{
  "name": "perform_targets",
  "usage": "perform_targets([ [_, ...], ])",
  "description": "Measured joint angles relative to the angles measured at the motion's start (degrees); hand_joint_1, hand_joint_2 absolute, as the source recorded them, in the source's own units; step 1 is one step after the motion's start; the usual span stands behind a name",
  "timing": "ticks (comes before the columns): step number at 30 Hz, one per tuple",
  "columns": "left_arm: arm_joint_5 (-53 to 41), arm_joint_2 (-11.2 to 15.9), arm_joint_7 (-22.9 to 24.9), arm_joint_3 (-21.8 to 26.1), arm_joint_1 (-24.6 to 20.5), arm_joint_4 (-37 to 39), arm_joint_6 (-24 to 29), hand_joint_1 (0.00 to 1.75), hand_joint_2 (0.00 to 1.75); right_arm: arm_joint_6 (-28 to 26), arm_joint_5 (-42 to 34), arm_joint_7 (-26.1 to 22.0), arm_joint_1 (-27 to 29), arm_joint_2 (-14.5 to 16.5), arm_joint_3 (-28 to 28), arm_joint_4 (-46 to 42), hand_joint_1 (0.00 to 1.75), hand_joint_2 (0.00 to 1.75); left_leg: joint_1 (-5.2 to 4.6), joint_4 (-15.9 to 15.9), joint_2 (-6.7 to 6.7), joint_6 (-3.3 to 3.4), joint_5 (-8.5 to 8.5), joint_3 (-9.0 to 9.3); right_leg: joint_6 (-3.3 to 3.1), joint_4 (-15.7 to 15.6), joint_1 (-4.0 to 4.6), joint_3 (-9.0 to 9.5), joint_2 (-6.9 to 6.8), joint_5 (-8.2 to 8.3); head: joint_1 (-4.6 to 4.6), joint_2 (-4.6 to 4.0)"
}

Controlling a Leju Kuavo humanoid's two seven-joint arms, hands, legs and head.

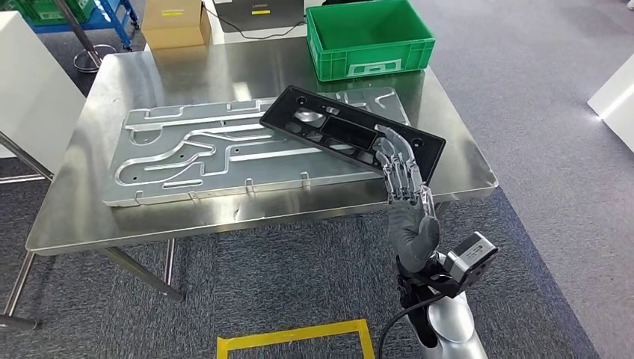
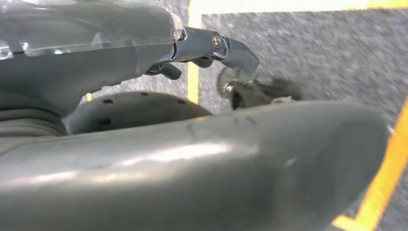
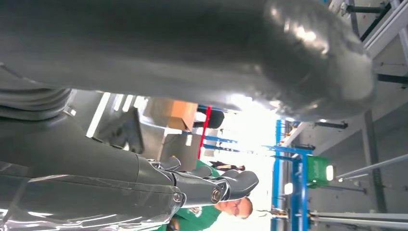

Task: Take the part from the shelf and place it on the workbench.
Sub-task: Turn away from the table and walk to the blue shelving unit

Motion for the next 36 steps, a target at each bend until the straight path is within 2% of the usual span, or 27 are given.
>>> perform_targets([
  [1,0.00,0.08,-0.06,0.00,-0.04,0.00,0.04,0.00,0.00,0.00,-0.05,-0.01,0.04,0.07,-0.10,0.08,0.00,0.00,0.00,-2.72,0.01,0.06,1.35,2.65,0.17,0.42,-0.01,-0.97,-0.01,0.47,0.00,0.00],
  [2,0.00,0.15,-0.09,0.00,-0.12,0.00,0.05,0.00,0.00,0.00,-0.11,-0.02,0.06,0.15,-0.17,0.13,0.00,0.00,-0.07,-6.74,0.02,0.19,1.49,5.88,0.39,0.92,0.04,-1.83,-0.01,0.85,-0.01,0.00],
  [4,0.00,0.26,-0.19,0.02,-0.32,0.00,0.08,0.00,0.00,0.01,-0.20,-0.10,0.07,0.28,-0.28,0.13,0.00,0.00,-0.29,-13.66,-0.03,0.71,-0.05,10.54,0.94,1.76,0.12,-2.94,-0.10,1.60,0.05,0.00],
  [5,0.00,0.30,-0.22,0.03,-0.38,0.00,0.10,0.00,0.00,0.02,-0.23,-0.14,0.07,0.36,-0.34,0.13,0.00,0.00,-0.45,-15.39,-0.06,1.05,-0.80,11.40,1.24,1.95,0.11,-3.19,-0.17,2.04,0.05,0.00],
  [7,0.00,0.28,-0.28,0.07,-0.29,-0.01,0.14,0.00,0.00,0.15,-0.28,-0.22,0.11,0.44,-0.49,0.17,0.00,0.00,-0.41,-15.96,0.09,1.90,-0.16,10.86,1.92,1.97,0.00,-3.47,-0.10,2.71,0.03,0.00],
  [8,0.00,0.28,-0.31,0.08,-0.26,-0.01,0.16,0.00,0.00,0.27,-0.33,-0.26,0.12,0.45,-0.58,0.23,0.00,0.00,-0.31,-16.05,0.23,2.39,0.48,10.39,2.30,2.48,-0.09,-3.85,0.06,1.88,0.05,0.00],
  [9,0.00,0.27,-0.39,0.11,-0.24,-0.01,0.19,0.00,0.00,0.42,-0.38,-0.32,0.14,0.46,-0.67,0.31,0.00,0.00,-0.17,-16.19,0.41,2.81,1.23,9.78,2.70,3.90,-0.18,-4.48,0.23,0.00,0.12,0.00],
  [10,0.00,0.28,-0.50,0.14,-0.26,0.00,0.21,0.00,0.00,0.54,-0.44,-0.41,0.15,0.46,-0.75,0.43,0.00,0.00,-0.10,-16.23,0.57,3.08,1.93,9.04,3.06,6.39,-0.40,-5.32,0.38,-2.80,0.16,0.00],
  [12,-0.01,0.34,-0.73,0.20,-0.26,0.00,0.26,0.00,0.00,0.61,-0.56,-0.82,0.18,0.46,-0.86,0.78,0.00,0.00,-0.11,-16.13,0.65,3.23,3.36,7.35,3.76,13.42,-0.72,-6.98,0.43,-8.02,0.27,0.00],
  [13,-0.03,0.40,-0.81,0.21,-0.24,0.00,0.28,0.00,0.00,0.52,-0.64,-1.07,0.22,0.46,-0.94,1.01,0.00,0.00,-0.12,-16.04,0.68,3.16,4.04,6.42,4.00,16.31,-0.86,-7.24,0.42,-8.87,0.27,0.00],
  [14,-0.04,0.46,-0.85,0.22,-0.24,0.00,0.30,0.00,0.00,0.33,-0.73,-1.28,0.28,0.46,-1.04,1.26,0.00,0.00,-0.12,-15.91,0.70,3.06,4.69,5.47,4.14,17.69,-0.97,-6.74,0.43,-8.42,0.26,0.00],
  [15,-0.06,0.51,-0.88,0.22,-0.23,0.00,0.31,0.00,0.00,0.10,-0.80,-1.40,0.37,0.46,-1.15,1.48,0.00,0.00,-0.12,-15.78,0.72,2.93,5.30,4.55,4.16,17.05,-1.05,-5.23,0.43,-7.06,0.26,0.00],
  [16,-0.08,0.54,-0.90,0.22,-0.24,0.00,0.32,0.00,0.00,-0.14,-0.90,-1.44,0.45,0.46,-1.26,1.66,0.00,0.00,-0.12,-15.65,0.72,2.77,5.87,3.73,4.05,14.45,-1.08,-2.70,0.43,-5.60,0.26,0.00],
  [17,-0.09,0.55,-0.91,0.22,-0.25,-0.01,0.32,0.00,0.00,-0.38,-1.04,-1.46,0.53,0.47,-1.39,1.78,0.00,0.00,-0.14,-15.53,0.69,2.57,6.39,3.09,3.78,10.41,-1.05,0.62,0.46,-5.01,0.26,0.00],
  [19,-0.10,0.58,-0.92,0.22,-0.28,-0.01,0.32,0.00,0.00,-0.89,-1.49,-1.33,0.69,0.52,-1.76,1.97,0.00,0.00,-0.22,-15.46,0.61,1.97,7.36,2.47,3.08,2.55,-0.72,6.20,0.54,-5.77,0.22,0.00],
  [20,-0.10,0.61,-0.90,0.22,-0.29,-0.01,0.32,0.00,0.00,-1.17,-1.74,-1.21,0.81,0.55,-2.06,2.20,0.00,0.00,-0.20,-15.57,0.59,1.62,7.83,2.42,2.73,0.39,-0.49,7.53,0.58,-6.35,0.31,0.00],
  [22,-0.08,0.70,-0.78,0.22,-0.23,-0.01,0.32,0.00,0.00,-1.89,-2.21,-0.71,1.15,0.56,-2.95,3.46,0.00,0.00,-0.07,-15.86,0.59,0.87,8.74,2.28,1.97,-0.56,-0.33,7.40,0.51,-5.68,0.50,0.00],
  [23,-0.07,0.76,-0.71,0.21,-0.16,-0.01,0.31,0.00,0.00,-2.32,-2.34,-0.44,1.24,0.56,-3.50,4.49,0.00,0.00,-0.01,-15.58,0.56,0.56,8.37,1.88,1.55,-0.77,-0.38,6.91,0.41,-5.02,0.60,0.00],
  [24,-0.07,0.82,-0.62,0.21,-0.09,-0.01,0.29,0.00,0.00,-2.87,-2.43,-0.19,1.30,0.56,-4.13,5.73,0.00,0.00,0.02,-14.55,0.51,0.32,6.91,1.22,1.03,-0.96,-0.47,6.23,0.30,-4.21,0.51,0.00],
  [25,-0.07,0.89,-0.56,0.20,-0.03,0.00,0.26,0.00,0.00,-3.51,-2.42,-0.02,1.36,0.56,-4.83,7.14,0.00,0.00,0.03,-12.42,0.47,0.16,4.36,0.36,0.63,-1.12,-0.56,5.39,0.19,-3.38,0.42,0.00],
  [27,-0.07,1.01,-0.48,0.20,0.02,0.00,0.19,0.00,0.00,-4.71,-2.18,0.10,1.60,0.52,-6.67,10.64,0.00,0.00,0.05,-5.51,0.42,-0.02,-1.60,-1.35,0.21,-1.01,-0.32,3.41,0.07,-1.90,0.23,0.00],
  [28,-0.06,1.09,-0.45,0.20,0.03,0.00,0.16,0.00,0.00,-5.21,-1.94,0.21,1.81,0.49,-7.81,12.72,0.00,0.00,0.05,-2.05,0.42,-0.08,-3.10,-1.75,0.22,-0.90,-0.21,2.36,0.01,-1.17,0.22,0.00],
  [29,-0.05,1.18,-0.39,0.20,0.04,0.00,0.15,0.00,0.00,-5.65,-1.62,0.32,2.03,0.45,-8.97,14.87,0.00,0.00,0.04,0.18,0.43,-0.11,-3.11,-1.53,0.27,-0.72,-0.12,1.31,-0.05,-0.48,0.22,0.00],
  [30,-0.04,1.24,-0.33,0.20,0.05,0.00,0.15,0.00,0.00,-6.06,-1.24,0.44,2.21,0.39,-10.10,17.07,0.00,0.00,0.04,0.60,0.43,-0.10,-1.84,-0.44,0.37,-0.44,-0.08,0.21,-0.09,0.15,0.22,0.00],
  [32,-0.02,1.33,-0.18,0.20,0.03,0.00,0.15,0.00,0.00,-6.84,-0.37,0.54,2.35,0.27,-12.14,21.42,0.00,0.00,0.04,-4.23,0.43,0.11,1.08,4.39,0.72,0.41,-0.10,-1.84,-0.11,1.16,0.22,0.00],
  [34,-0.02,1.43,-0.04,0.18,-0.09,0.00,0.21,0.00,0.00,-7.52,0.47,0.53,2.12,0.12,-14.45,26.75,0.00,0.00,-0.21,-12.19,0.36,0.68,0.18,9.92,1.28,1.26,-0.03,-3.19,-0.12,2.03,0.24,0.00],
  [36,-0.03,1.54,0.13,0.09,-0.15,0.00,0.34,0.00,0.00,-8.20,1.02,0.31,1.37,-0.10,-17.05,32.84,0.00,0.00,-0.54,-16.05,0.23,1.52,-1.39,11.95,1.97,1.48,-0.01,-3.49,-0.19,2.95,0.23,0.00],
])
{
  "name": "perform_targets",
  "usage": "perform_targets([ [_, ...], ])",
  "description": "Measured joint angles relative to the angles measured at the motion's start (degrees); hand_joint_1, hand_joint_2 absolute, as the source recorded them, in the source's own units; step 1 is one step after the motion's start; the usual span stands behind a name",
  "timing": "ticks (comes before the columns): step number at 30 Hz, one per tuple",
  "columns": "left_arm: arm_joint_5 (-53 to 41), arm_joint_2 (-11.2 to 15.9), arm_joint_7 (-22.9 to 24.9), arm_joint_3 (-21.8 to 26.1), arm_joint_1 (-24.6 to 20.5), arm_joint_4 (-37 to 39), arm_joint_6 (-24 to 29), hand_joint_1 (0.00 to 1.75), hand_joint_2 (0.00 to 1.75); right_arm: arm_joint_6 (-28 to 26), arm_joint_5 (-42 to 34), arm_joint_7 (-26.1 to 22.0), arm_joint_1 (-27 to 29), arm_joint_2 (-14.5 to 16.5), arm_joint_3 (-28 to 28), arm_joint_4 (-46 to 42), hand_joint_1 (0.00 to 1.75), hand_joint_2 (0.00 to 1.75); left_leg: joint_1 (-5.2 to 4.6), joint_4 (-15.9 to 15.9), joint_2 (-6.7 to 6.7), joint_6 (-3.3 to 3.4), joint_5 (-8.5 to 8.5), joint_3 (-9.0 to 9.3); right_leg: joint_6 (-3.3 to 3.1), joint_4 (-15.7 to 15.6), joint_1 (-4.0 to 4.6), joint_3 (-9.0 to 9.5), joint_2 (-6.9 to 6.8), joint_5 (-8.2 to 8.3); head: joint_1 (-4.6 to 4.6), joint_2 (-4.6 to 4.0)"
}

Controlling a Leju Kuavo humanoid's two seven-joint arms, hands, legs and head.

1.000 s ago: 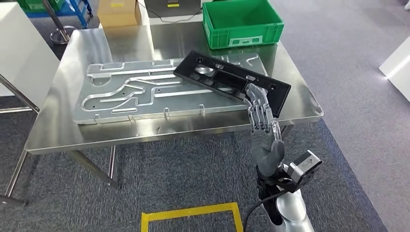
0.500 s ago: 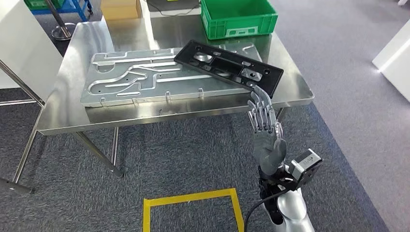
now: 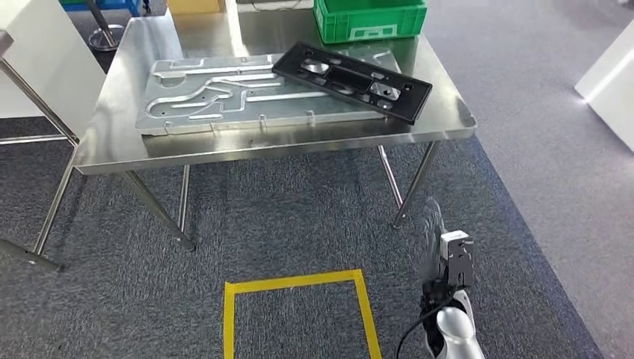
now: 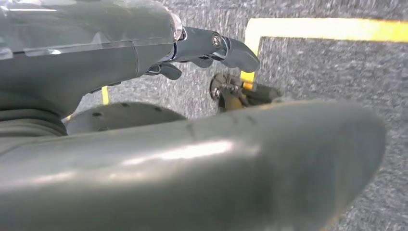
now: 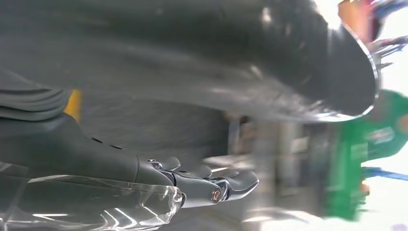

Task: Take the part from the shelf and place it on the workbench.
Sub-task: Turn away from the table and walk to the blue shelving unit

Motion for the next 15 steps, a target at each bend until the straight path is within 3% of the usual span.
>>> perform_targets([
  [2,-0.03,0.02,0.17,-0.18,0.02,0.00,0.12,0.00,0.00,-0.55,0.05,-0.65,-0.94,-0.48,-2.82,6.73,0.00,0.00,-0.02,-0.14,-0.02,1.00,0.98,-0.70,0.72,-0.33,-0.15,-0.08,0.01,0.96,-0.10,0.00],
  [3,-0.06,0.02,0.26,-0.27,-0.02,0.00,0.16,0.00,0.00,-0.70,-0.12,-1.14,-1.26,-0.81,-4.33,10.38,0.00,0.00,0.02,-0.20,0.00,1.49,1.73,-1.25,1.09,-0.06,-0.28,-0.45,0.11,0.36,-0.13,0.00],
  [4,-0.10,0.02,0.31,-0.37,-0.06,0.00,0.17,0.00,0.00,-0.77,-0.43,-1.51,-1.56,-1.17,-5.62,13.55,0.00,0.00,0.13,-0.32,0.05,1.93,2.56,-1.97,1.43,1.09,-0.38,-1.09,0.24,-1.44,-0.08,0.00],
  [5,-0.18,0.02,0.37,-0.50,-0.10,0.00,0.16,0.00,0.00,-0.82,-0.78,-1.76,-1.88,-1.50,-6.79,16.46,0.00,0.00,0.22,-0.38,0.09,2.22,3.39,-2.84,1.76,3.47,-0.52,-2.00,0.37,-4.37,-0.03,0.00],
  [7,-0.49,0.05,0.59,-0.79,-0.09,0.00,0.07,0.00,0.00,-0.97,-1.49,-1.59,-2.40,-2.14,-9.23,21.97,0.00,0.00,0.17,-0.31,0.10,2.48,4.89,-4.73,2.34,10.66,-0.73,-3.87,0.51,-10.59,0.03,0.00],
  [8,-0.64,0.08,0.75,-0.97,-0.05,0.00,0.01,0.00,0.00,-1.09,-1.88,-1.17,-2.49,-2.44,-10.58,24.58,0.00,0.00,0.13,-0.25,0.09,2.46,5.61,-5.74,2.55,14.23,-0.82,-4.39,0.53,-12.06,0.03,0.00],
  [9,-0.75,0.13,0.93,-1.12,-0.02,0.00,-0.06,0.00,0.00,-1.23,-2.19,-0.72,-2.47,-2.75,-12.00,27.27,0.00,0.00,0.09,-0.15,0.09,2.39,6.29,-6.73,2.65,16.44,-0.88,-4.20,0.54,-12.04,0.02,0.00],
  [10,-0.82,0.17,1.09,-1.28,0.02,0.00,-0.10,0.00,0.00,-1.30,-2.41,-0.20,-2.45,-3.00,-13.25,29.75,0.00,0.00,0.08,-0.05,0.11,2.28,6.93,-7.69,2.66,16.85,-0.92,-3.13,0.54,-10.90,0.02,0.00],
  [11,-0.87,0.21,1.24,-1.47,0.04,0.00,-0.14,0.00,0.00,-1.31,-2.60,0.39,-2.44,-3.26,-14.35,32.08,0.00,0.00,0.06,0.06,0.12,2.11,7.56,-8.62,2.58,15.20,-0.93,-0.93,0.54,-9.28,0.02,0.00],
  [12,-0.92,0.23,1.36,-1.63,0.02,0.00,-0.17,0.00,0.00,-1.31,-2.68,0.99,-2.46,-3.50,-15.24,34.09,0.00,0.00,0.06,0.18,0.14,1.90,8.12,-9.32,2.40,11.50,-0.93,2.39,0.55,-8.19,0.01,0.00],
  [14,-0.98,0.26,1.46,-1.91,-0.12,-0.01,-0.21,0.00,0.00,-1.52,-2.70,2.62,-2.61,-3.92,-16.66,37.11,0.00,0.00,-0.10,0.41,0.24,1.38,9.06,-10.21,1.81,2.23,-0.68,9.49,0.61,-8.80,-0.03,0.00],
  [15,-0.98,0.28,1.52,-2.02,-0.20,-0.01,-0.21,0.00,0.00,-1.80,-2.61,3.64,-2.70,-4.09,-17.28,38.41,0.00,0.00,-0.14,0.42,0.34,1.06,9.56,-10.37,1.45,-0.92,-0.51,11.61,0.65,-9.56,-0.07,0.00],
])
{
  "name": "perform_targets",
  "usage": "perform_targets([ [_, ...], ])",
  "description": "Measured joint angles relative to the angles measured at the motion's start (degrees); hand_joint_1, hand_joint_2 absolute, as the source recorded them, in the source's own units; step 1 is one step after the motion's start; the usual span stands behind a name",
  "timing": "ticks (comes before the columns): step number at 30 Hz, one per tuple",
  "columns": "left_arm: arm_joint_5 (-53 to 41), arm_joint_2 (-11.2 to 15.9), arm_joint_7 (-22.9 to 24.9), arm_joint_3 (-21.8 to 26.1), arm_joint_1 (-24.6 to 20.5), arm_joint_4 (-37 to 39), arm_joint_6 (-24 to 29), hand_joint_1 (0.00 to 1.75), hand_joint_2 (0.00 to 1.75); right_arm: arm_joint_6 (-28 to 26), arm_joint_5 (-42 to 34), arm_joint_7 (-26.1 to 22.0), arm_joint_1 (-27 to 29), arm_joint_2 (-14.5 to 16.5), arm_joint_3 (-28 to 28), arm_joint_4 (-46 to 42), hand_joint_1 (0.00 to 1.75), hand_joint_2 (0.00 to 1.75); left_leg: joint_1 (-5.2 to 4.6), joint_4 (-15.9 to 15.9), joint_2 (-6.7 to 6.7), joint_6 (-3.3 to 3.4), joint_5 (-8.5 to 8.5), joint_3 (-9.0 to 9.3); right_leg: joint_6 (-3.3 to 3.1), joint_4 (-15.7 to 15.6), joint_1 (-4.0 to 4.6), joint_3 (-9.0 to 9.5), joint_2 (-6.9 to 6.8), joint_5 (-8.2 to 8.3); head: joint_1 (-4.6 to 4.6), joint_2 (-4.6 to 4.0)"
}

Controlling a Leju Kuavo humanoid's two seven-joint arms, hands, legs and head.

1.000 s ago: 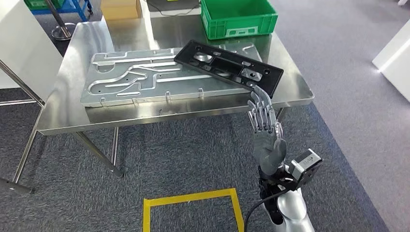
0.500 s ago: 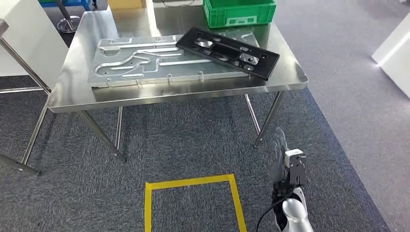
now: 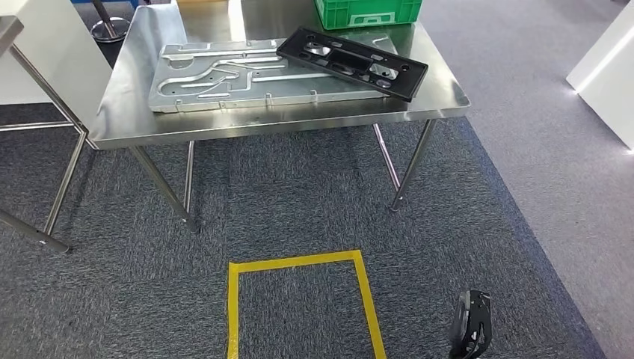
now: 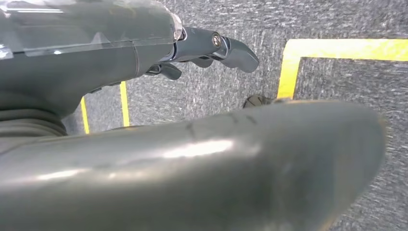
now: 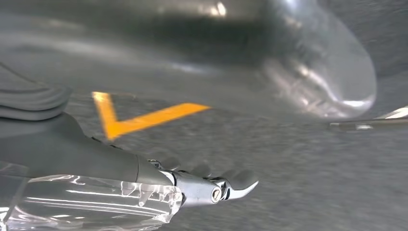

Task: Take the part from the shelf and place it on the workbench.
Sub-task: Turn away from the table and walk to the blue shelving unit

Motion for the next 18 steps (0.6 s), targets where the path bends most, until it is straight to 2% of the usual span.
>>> perform_targets([
  [1,-0.02,0.03,0.09,-0.11,-0.05,0.00,-0.01,0.00,0.00,-0.27,0.06,1.15,-0.04,-0.19,-0.64,1.34,0.00,0.00,-0.02,-0.09,0.09,-0.31,0.49,-0.09,-0.37,-1.63,0.21,0.86,0.03,-0.44,-0.03,0.00],
  [2,-0.05,0.09,0.21,-0.25,-0.02,0.01,-0.01,0.00,0.00,-0.38,-0.01,2.35,0.12,-0.37,-1.32,2.66,0.00,0.00,0.00,-0.19,0.16,-0.67,1.01,-0.17,-0.83,-1.93,0.20,0.61,-0.01,-0.10,-0.05,-0.01],
  [3,-0.09,0.17,0.34,-0.39,0.08,0.01,-0.02,0.00,0.00,-0.47,-0.13,3.60,0.36,-0.53,-2.10,4.04,0.00,0.00,0.10,0.01,0.11,-0.97,0.77,-0.42,-1.31,-2.05,0.18,0.17,-0.16,0.49,-0.05,-0.01],
  [4,-0.15,0.25,0.49,-0.57,0.22,0.01,-0.06,0.00,0.00,-0.52,-0.25,4.69,0.68,-0.69,-2.87,5.23,0.00,0.00,0.17,0.88,0.05,-1.25,-0.60,-0.86,-1.86,-2.11,0.14,-0.36,-0.31,1.13,-0.09,-0.01],
  [5,-0.21,0.33,0.59,-0.76,0.36,0.01,-0.10,0.00,0.00,-0.55,-0.34,5.63,0.99,-0.80,-3.54,6.22,0.00,0.00,0.23,2.77,-0.01,-1.50,-3.10,-1.50,-2.38,-2.19,0.08,-1.08,-0.45,1.86,-0.13,-0.01],
  [6,-0.28,0.38,0.68,-0.95,0.41,0.01,-0.15,0.00,0.00,-0.60,-0.34,6.45,1.23,-0.90,-4.12,7.04,0.00,0.00,0.34,5.78,-0.04,-1.65,-6.51,-2.27,-2.74,-2.10,0.14,-1.90,-0.53,2.53,-0.20,0.00],
  [7,-0.35,0.40,0.77,-1.10,0.41,0.01,-0.20,0.00,0.00,-0.64,-0.34,7.33,1.50,-0.98,-4.64,7.79,0.00,0.44,0.36,9.59,-0.04,-1.78,-9.71,-2.99,-2.96,-1.99,0.22,-2.86,-0.53,3.21,-0.24,0.00],
  [8,-0.41,0.44,0.84,-1.24,0.38,0.01,-0.24,0.00,0.00,-0.63,-0.33,8.36,1.78,-1.04,-5.09,8.49,0.00,0.87,0.37,13.31,-0.04,-1.86,-11.78,-3.45,-3.01,-1.84,0.31,-3.87,-0.53,3.91,-0.25,0.00],
  [9,-0.48,0.50,0.91,-1.36,0.35,0.01,-0.28,0.00,0.00,-0.63,-0.33,9.45,2.10,-1.09,-5.52,9.13,0.00,1.31,0.37,16.05,-0.04,-1.88,-12.30,-3.33,-2.98,-1.63,0.40,-4.94,-0.55,4.59,-0.25,0.00],
  [10,-0.54,0.56,1.00,-1.46,0.35,0.01,-0.33,0.00,0.00,-0.65,-0.31,10.47,2.42,-1.12,-5.91,9.70,0.00,1.75,0.36,17.20,-0.04,-1.83,-11.47,-2.49,-2.93,-1.36,0.48,-6.01,-0.56,5.19,-0.25,0.00],
  [11,-0.58,0.64,1.09,-1.54,0.33,0.01,-0.38,0.00,0.00,-0.72,-0.27,11.43,2.72,-1.13,-6.21,10.16,0.00,1.75,0.34,16.28,-0.04,-1.71,-9.78,-0.67,-2.84,-0.99,0.53,-7.08,-0.57,5.73,-0.25,0.00],
  [12,-0.62,0.72,1.19,-1.59,0.29,0.01,-0.40,0.00,0.00,-0.82,-0.19,12.27,2.98,-1.14,-6.46,10.58,0.00,1.75,0.30,13.52,-0.06,-1.50,-8.29,2.08,-2.73,-0.54,0.56,-8.08,-0.55,6.19,-0.26,0.00],
  [13,-0.62,0.79,1.30,-1.61,0.20,0.01,-0.43,0.00,0.00,-0.97,-0.09,12.95,3.20,-1.13,-6.64,10.96,0.00,1.75,0.19,9.44,-0.07,-1.19,-7.97,5.36,-2.56,-0.04,0.61,-8.93,-0.53,6.60,-0.26,0.00],
  [14,-0.62,0.86,1.39,-1.63,0.09,0.01,-0.46,0.00,0.00,-1.13,-0.01,13.58,3.39,-1.12,-6.77,11.28,0.00,1.31,0.05,4.92,-0.08,-0.89,-8.53,8.62,-2.33,0.45,0.65,-9.62,-0.50,7.00,-0.25,0.00],
  [15,-0.62,0.92,1.50,-1.64,-0.02,0.01,-0.51,0.00,0.00,-1.24,0.03,14.06,3.57,-1.10,-6.93,11.58,0.00,0.87,-0.12,1.46,-0.10,-0.57,-9.52,10.84,-2.04,0.76,0.66,-10.02,-0.51,7.43,-0.23,0.00],
  [16,-0.63,0.97,1.59,-1.68,-0.11,0.01,-0.57,0.00,0.00,-1.31,0.02,14.38,3.75,-1.08,-7.10,11.83,0.00,0.87,-0.28,-0.67,-0.10,-0.24,-10.40,11.98,-1.71,0.90,0.62,-10.24,-0.55,7.91,-0.22,0.00],
  [17,-0.65,0.99,1.70,-1.73,-0.12,0.01,-0.66,0.00,0.00,-1.32,-0.02,14.70,3.94,-1.08,-7.28,12.07,0.00,0.87,-0.37,-1.52,-0.09,0.10,-10.47,12.15,-1.34,0.86,0.58,-10.35,-0.58,8.47,-0.20,0.00],
  [18,-0.66,0.99,1.81,-1.83,-0.11,0.01,-0.74,0.00,0.00,-1.30,-0.04,15.04,4.17,-1.10,-7.49,12.35,0.00,1.31,-0.32,-1.54,0.00,0.54,-9.95,11.67,-0.98,0.81,0.49,-10.49,-0.53,8.82,-0.25,0.00],
])
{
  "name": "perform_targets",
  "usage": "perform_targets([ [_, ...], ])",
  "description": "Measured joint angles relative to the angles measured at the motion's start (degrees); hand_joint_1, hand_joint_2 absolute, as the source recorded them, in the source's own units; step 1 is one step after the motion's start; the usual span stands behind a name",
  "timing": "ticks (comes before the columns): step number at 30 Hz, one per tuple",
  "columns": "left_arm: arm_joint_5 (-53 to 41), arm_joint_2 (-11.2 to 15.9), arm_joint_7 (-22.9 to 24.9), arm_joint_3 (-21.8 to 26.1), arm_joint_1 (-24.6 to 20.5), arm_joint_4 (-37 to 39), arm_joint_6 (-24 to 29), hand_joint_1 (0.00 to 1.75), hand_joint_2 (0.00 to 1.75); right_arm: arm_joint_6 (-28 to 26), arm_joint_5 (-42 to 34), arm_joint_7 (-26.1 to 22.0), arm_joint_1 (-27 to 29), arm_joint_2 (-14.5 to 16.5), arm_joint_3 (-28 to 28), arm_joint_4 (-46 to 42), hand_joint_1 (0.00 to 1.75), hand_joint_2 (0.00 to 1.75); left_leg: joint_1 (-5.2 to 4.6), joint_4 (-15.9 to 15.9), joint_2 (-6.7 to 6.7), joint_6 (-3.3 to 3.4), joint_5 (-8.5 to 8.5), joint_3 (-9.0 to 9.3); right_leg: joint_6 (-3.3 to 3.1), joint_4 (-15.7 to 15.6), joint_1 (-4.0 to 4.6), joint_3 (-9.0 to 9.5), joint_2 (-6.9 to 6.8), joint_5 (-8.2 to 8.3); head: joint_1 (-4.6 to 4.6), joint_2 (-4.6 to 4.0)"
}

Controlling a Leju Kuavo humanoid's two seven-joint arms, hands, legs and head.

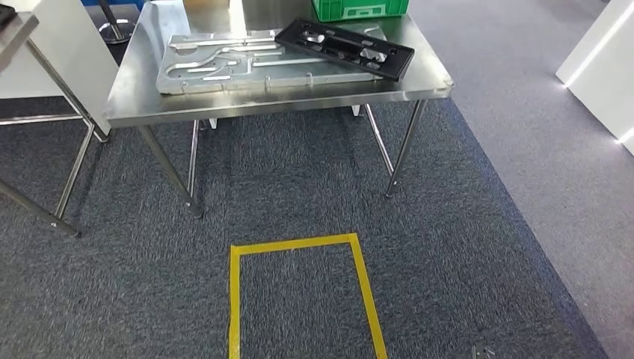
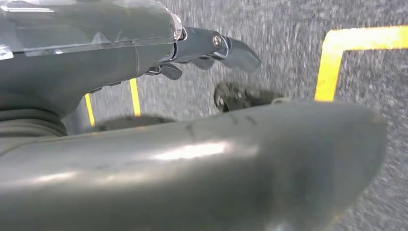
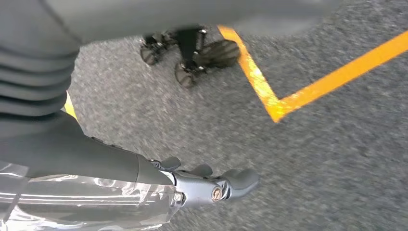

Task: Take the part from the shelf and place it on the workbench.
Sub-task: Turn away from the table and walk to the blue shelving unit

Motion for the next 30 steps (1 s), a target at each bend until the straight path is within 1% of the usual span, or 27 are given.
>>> perform_targets([
  [1,-0.01,-0.01,0.10,-0.12,0.02,0.00,-0.05,0.00,0.00,0.02,-0.02,0.28,0.26,-0.02,-0.17,0.26,0.00,1.75,0.09,-0.09,0.09,0.43,0.69,-0.53,0.37,0.35,-0.11,-0.34,0.14,-0.58,-0.04,0.00],
  [2,-0.01,-0.03,0.23,-0.22,0.04,0.00,-0.09,0.00,0.00,0.02,0.03,0.58,0.54,-0.04,-0.32,0.50,0.00,1.75,0.19,-0.21,0.20,0.88,1.47,-1.22,0.72,1.48,-0.22,-0.87,0.30,-2.28,0.01,0.00],
  [3,0.00,-0.04,0.35,-0.31,0.06,0.00,-0.10,0.00,0.00,0.01,0.10,0.87,0.76,-0.07,-0.44,0.70,0.00,1.75,0.28,-0.28,0.30,1.21,2.27,-2.06,1.04,3.67,-0.39,-1.59,0.44,-5.08,0.04,0.00],
  [5,0.05,-0.04,0.71,-0.38,0.06,0.00,-0.12,0.00,0.00,-0.03,0.33,1.37,1.01,-0.07,-0.58,0.99,0.00,1.75,0.23,-0.21,0.36,1.50,3.74,-3.95,1.64,10.41,-0.65,-3.07,0.52,-10.98,0.19,0.00],
  [6,0.12,-0.04,0.90,-0.40,0.07,0.00,-0.12,0.00,0.00,-0.05,0.49,1.64,1.06,-0.07,-0.62,1.11,0.00,1.75,0.22,-0.11,0.38,1.45,4.49,-4.93,1.89,13.62,-0.78,-3.41,0.52,-12.24,0.18,0.00],
  [7,0.21,-0.04,1.06,-0.43,0.07,0.00,-0.12,0.00,0.00,-0.07,0.66,1.89,1.12,-0.07,-0.63,1.23,0.00,1.75,0.21,0.04,0.40,1.37,5.23,-5.98,2.05,15.62,-0.91,-3.14,0.51,-11.91,0.18,0.00],
  [8,0.31,-0.04,1.19,-0.45,0.07,0.00,-0.12,0.00,0.00,-0.08,0.85,2.13,1.19,-0.06,-0.63,1.33,0.00,1.75,0.21,0.24,0.41,1.25,5.95,-7.07,2.12,15.93,-1.03,-2.03,0.51,-10.43,0.18,0.00],
  [9,0.40,-0.04,1.28,-0.48,0.07,0.00,-0.11,0.00,0.00,-0.09,1.04,2.38,1.22,-0.06,-0.63,1.40,0.00,1.75,0.21,0.46,0.40,1.11,6.63,-8.14,2.07,14.23,-1.11,0.12,0.52,-8.70,0.17,0.00],
  [10,0.46,-0.05,1.37,-0.51,0.05,-0.01,-0.11,0.00,0.00,-0.09,1.21,2.58,1.21,-0.06,-0.63,1.46,0.00,1.75,0.21,0.68,0.39,0.92,7.27,-9.01,1.87,10.75,-1.14,3.39,0.55,-7.75,0.16,0.00],
  [11,0.49,-0.08,1.46,-0.54,0.03,-0.01,-0.10,0.00,0.00,-0.09,1.38,2.77,1.16,-0.06,-0.63,1.48,0.00,1.75,0.13,0.90,0.36,0.69,7.79,-9.60,1.58,6.08,-1.01,7.39,0.59,-7.82,0.17,0.00],
  [12,0.51,-0.10,1.53,-0.56,0.00,-0.02,-0.09,0.00,0.00,-0.09,1.53,2.98,1.09,-0.06,-0.63,1.49,0.00,1.75,0.05,1.05,0.38,0.39,8.29,-9.95,1.21,1.50,-0.87,10.86,0.62,-8.78,0.16,0.00],
  [13,0.52,-0.13,1.58,-0.58,-0.05,-0.02,-0.09,0.00,0.00,-0.09,1.66,3.25,1.04,-0.06,-0.63,1.50,0.00,1.75,0.01,1.12,0.44,0.07,8.82,-10.13,0.85,-1.79,-0.67,13.23,0.65,-9.74,0.14,0.00],
  [14,0.53,-0.15,1.64,-0.62,-0.09,-0.02,-0.09,0.00,0.00,-0.11,1.78,3.56,1.05,-0.06,-0.64,1.52,0.00,1.75,0.01,1.08,0.50,-0.28,9.38,-10.30,0.48,-3.62,-0.43,14.27,0.65,-10.22,0.13,0.00],
  [16,0.53,-0.15,1.97,-0.68,-0.02,-0.02,-0.12,0.00,0.00,-0.26,1.90,4.30,1.24,-0.06,-0.67,1.61,0.00,1.75,0.17,1.12,0.45,-0.99,9.95,-10.89,-0.38,-4.13,-0.47,13.45,0.48,-9.46,0.14,-0.01],
  [17,0.53,-0.15,2.25,-0.71,0.09,-0.02,-0.16,0.00,0.00,-0.37,1.96,4.67,1.35,-0.06,-0.68,1.66,0.00,1.75,0.25,1.93,0.33,-1.29,8.71,-11.43,-0.90,-4.19,-0.52,12.76,0.33,-8.79,0.13,-0.01],
  [18,0.53,-0.15,2.62,-0.73,0.21,-0.02,-0.21,0.00,0.00,-0.52,2.04,5.08,1.47,-0.06,-0.70,1.73,0.00,1.75,0.32,3.82,0.20,-1.53,6.32,-12.21,-1.39,-4.27,-0.60,11.93,0.18,-8.08,0.05,-0.01],
  [20,0.55,-0.15,3.39,-0.75,0.33,-0.02,-0.32,0.00,0.00,-0.92,2.21,5.59,1.65,-0.06,-0.71,1.85,0.00,1.75,0.51,10.57,0.10,-1.85,0.22,-14.05,-1.99,-4.10,-0.45,9.98,0.04,-6.76,-0.11,0.00],
  [21,0.55,-0.15,3.73,-0.76,0.34,-0.02,-0.35,0.00,0.00,-1.11,2.28,5.75,1.74,-0.06,-0.71,1.90,0.00,1.75,0.57,14.25,0.10,-1.99,-1.51,-14.68,-2.06,-3.94,-0.38,8.97,0.02,-6.15,-0.16,0.00],
  [22,0.55,-0.15,3.96,-0.77,0.35,-0.02,-0.38,0.00,0.00,-1.24,2.32,5.88,1.78,-0.06,-0.72,1.94,0.00,1.75,0.60,16.87,0.10,-2.10,-1.66,-14.75,-2.03,-3.69,-0.33,7.94,0.01,-5.55,-0.16,0.00],
  [23,0.55,-0.15,4.14,-0.77,0.35,-0.02,-0.40,0.00,0.44,-1.30,2.36,6.08,1.81,-0.06,-0.73,1.98,0.00,1.75,0.63,17.96,0.10,-2.15,-0.49,-14.12,-1.94,-3.35,-0.31,6.91,0.01,-5.06,-0.17,0.00],
  [24,0.56,-0.15,4.27,-0.77,0.35,-0.02,-0.42,0.00,0.87,-1.32,2.44,6.33,1.84,-0.06,-0.73,2.00,0.00,1.75,0.65,16.97,0.10,-2.14,1.44,-12.52,-1.81,-2.87,-0.31,5.92,0.01,-4.67,-0.17,0.00],
  [25,0.65,-0.15,4.34,-0.77,0.34,-0.02,-0.45,0.00,1.31,-1.34,2.55,6.55,1.88,-0.05,-0.74,2.03,0.00,1.75,0.68,14.19,0.10,-2.06,3.13,-10.04,-1.64,-2.30,-0.33,5.01,0.02,-4.39,-0.17,0.00],
  [26,0.78,-0.15,4.41,-0.77,0.33,-0.02,-0.53,0.00,1.75,-1.36,2.68,6.70,1.93,-0.03,-0.74,2.06,0.00,1.75,0.65,10.26,0.09,-1.92,3.55,-7.02,-1.46,-1.67,-0.28,4.21,0.03,-4.21,-0.17,0.00],
  [27,0.92,-0.15,4.47,-0.77,0.30,-0.02,-0.65,0.00,1.75,-1.37,2.84,6.76,1.97,-0.01,-0.74,2.08,0.00,1.75,0.59,6.23,0.09,-1.72,3.01,-4.25,-1.25,-1.08,-0.22,3.57,0.03,-4.07,-0.15,0.00],
  [28,1.05,-0.15,4.54,-0.77,0.28,-0.02,-0.83,0.00,1.75,-1.37,2.98,6.76,1.99,0.01,-0.74,2.09,0.00,1.75,0.51,3.09,0.08,-1.46,1.87,-2.44,-0.95,-0.59,-0.15,3.08,0.02,-3.87,-0.14,0.00],
  [29,1.14,-0.14,4.63,-0.76,0.25,-0.02,-1.02,0.00,1.75,-1.38,3.11,6.77,1.99,0.03,-0.74,2.10,0.00,1.75,0.42,1.25,0.07,-1.15,0.84,-1.60,-0.62,-0.30,-0.12,2.71,0.01,-3.60,-0.11,0.00],
  [30,1.23,-0.13,4.73,-0.76,0.29,-0.02,-1.21,0.00,1.75,-1.38,3.21,6.78,1.98,0.04,-0.75,2.11,0.00,1.75,0.39,0.53,0.06,-0.78,0.56,-1.59,-0.26,-0.16,-0.10,2.49,-0.01,-3.29,-0.09,0.00],
])
